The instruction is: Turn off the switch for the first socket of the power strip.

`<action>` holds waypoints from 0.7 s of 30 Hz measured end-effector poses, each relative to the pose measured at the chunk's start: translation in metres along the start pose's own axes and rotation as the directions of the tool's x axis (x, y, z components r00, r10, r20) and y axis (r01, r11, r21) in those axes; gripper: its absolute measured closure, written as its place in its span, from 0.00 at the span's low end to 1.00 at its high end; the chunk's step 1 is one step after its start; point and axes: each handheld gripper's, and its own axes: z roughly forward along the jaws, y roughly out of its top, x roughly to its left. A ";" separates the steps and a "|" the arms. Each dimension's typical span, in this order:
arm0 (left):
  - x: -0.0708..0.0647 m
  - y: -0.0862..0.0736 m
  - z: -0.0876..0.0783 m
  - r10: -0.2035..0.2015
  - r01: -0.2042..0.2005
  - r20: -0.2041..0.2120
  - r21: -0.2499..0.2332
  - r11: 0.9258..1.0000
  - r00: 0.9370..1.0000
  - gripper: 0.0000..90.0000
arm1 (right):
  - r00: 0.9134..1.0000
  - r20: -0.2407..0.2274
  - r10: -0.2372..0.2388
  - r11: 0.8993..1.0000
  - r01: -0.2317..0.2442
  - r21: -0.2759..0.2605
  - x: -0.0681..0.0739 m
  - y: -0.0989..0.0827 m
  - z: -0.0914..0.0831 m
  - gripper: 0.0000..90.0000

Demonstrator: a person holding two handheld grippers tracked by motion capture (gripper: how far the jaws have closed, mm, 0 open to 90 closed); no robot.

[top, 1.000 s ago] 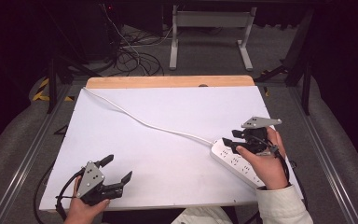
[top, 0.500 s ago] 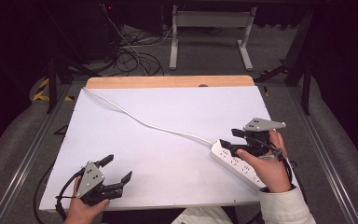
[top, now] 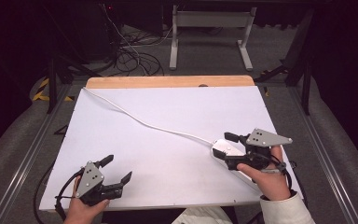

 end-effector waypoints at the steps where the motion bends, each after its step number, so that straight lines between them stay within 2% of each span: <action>1: 0.000 0.000 0.000 0.004 -0.004 0.003 0.001 1.000 1.000 0.21 | 1.000 0.000 0.000 1.000 0.000 0.000 0.000 0.000 0.000 0.32; 4: 0.000 0.000 -0.001 -0.016 0.016 0.014 -0.012 1.000 1.000 0.21 | 0.999 -0.044 0.016 1.000 -0.017 -0.022 0.002 -0.014 0.005 0.32; 9: 0.001 0.000 -0.001 -0.020 0.020 0.016 -0.016 1.000 1.000 0.20 | 0.998 -0.060 0.029 0.999 -0.031 -0.026 0.002 -0.031 0.010 0.31; 11: 0.001 0.001 -0.001 -0.015 0.015 0.011 -0.016 1.000 1.000 0.20 | 0.997 -0.077 0.025 0.999 -0.028 -0.032 0.002 -0.044 0.014 0.30; 16: 0.000 0.000 -0.001 -0.002 0.002 0.007 -0.012 1.000 1.000 0.20 | 0.995 -0.096 0.008 0.999 -0.012 -0.044 0.002 -0.060 0.019 0.29; 21: -0.001 0.000 0.000 0.002 -0.002 0.007 0.001 1.000 1.000 0.19 | 0.996 -0.086 -0.021 0.998 0.016 -0.055 0.003 -0.071 0.022 0.29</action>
